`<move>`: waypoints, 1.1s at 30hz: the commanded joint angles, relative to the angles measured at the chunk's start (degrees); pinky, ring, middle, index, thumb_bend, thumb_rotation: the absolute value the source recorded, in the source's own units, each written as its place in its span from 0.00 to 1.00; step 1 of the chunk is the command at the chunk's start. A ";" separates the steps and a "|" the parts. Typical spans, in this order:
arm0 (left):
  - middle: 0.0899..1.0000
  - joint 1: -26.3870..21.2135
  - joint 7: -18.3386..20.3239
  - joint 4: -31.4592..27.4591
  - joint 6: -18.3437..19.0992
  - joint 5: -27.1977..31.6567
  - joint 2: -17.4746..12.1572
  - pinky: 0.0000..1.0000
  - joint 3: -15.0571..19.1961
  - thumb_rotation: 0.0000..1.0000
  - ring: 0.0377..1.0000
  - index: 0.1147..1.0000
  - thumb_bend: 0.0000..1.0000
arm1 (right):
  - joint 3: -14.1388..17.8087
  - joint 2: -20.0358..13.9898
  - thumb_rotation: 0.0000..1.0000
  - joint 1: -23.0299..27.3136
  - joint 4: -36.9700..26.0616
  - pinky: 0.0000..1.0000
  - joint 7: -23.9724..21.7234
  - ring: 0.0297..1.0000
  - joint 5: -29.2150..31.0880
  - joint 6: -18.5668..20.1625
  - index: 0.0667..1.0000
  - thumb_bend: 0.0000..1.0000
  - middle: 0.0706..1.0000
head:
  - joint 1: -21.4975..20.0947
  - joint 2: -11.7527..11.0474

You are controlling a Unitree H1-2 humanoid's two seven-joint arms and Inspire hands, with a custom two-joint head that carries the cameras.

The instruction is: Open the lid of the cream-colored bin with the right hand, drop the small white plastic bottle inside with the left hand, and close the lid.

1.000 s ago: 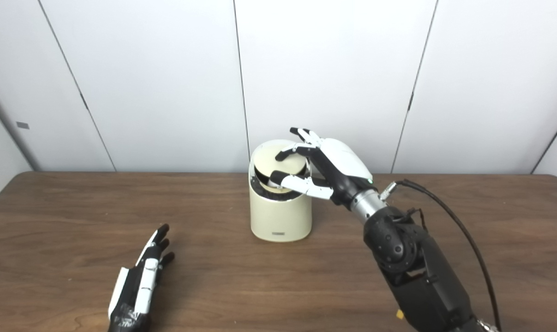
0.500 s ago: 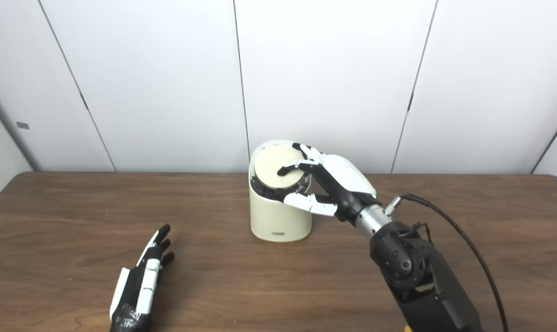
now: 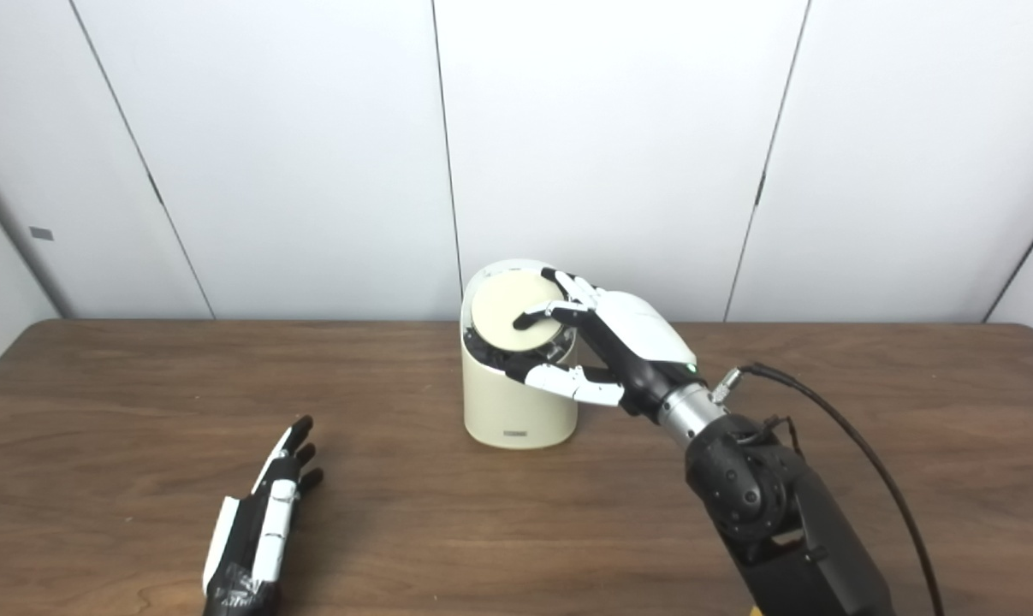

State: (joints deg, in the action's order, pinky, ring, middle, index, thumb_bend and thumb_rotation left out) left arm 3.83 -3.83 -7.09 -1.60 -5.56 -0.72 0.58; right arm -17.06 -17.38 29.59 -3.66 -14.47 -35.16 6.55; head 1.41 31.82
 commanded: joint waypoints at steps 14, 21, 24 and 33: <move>0.99 -0.12 0.17 1.00 -0.67 -0.03 0.41 0.90 -0.49 1.00 0.96 0.96 0.61 | -3.94 -3.10 1.00 2.34 0.09 1.00 2.46 1.00 -13.24 -3.17 0.69 0.57 1.00 | 0.13 0.28; 0.99 -0.27 0.11 1.00 -0.66 -0.30 0.47 0.89 -0.52 1.00 0.96 0.96 0.64 | -5.27 -3.65 1.00 2.63 0.45 1.00 3.36 1.00 -18.26 -3.94 0.67 0.59 1.00 | 0.18 0.37; 1.00 -0.33 0.03 0.92 -0.54 -0.39 0.55 0.90 -0.52 1.00 0.97 0.96 0.64 | -5.17 -3.69 1.00 2.67 0.66 1.00 3.37 1.00 -18.95 -4.04 0.67 0.58 1.00 | 0.26 0.40; 0.99 -0.59 0.12 1.11 -0.95 -0.56 0.53 0.89 -0.64 1.00 0.97 0.96 0.64 | -4.77 -3.71 1.00 2.36 1.07 1.00 3.53 1.00 -19.22 -4.15 0.67 0.58 1.00 | 0.45 0.25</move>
State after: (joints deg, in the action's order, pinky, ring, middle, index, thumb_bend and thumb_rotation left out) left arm 3.45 -4.05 -6.63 -2.51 -5.94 -0.47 0.54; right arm -22.14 -20.35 31.13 -3.54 -9.88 -53.32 2.21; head 1.84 31.99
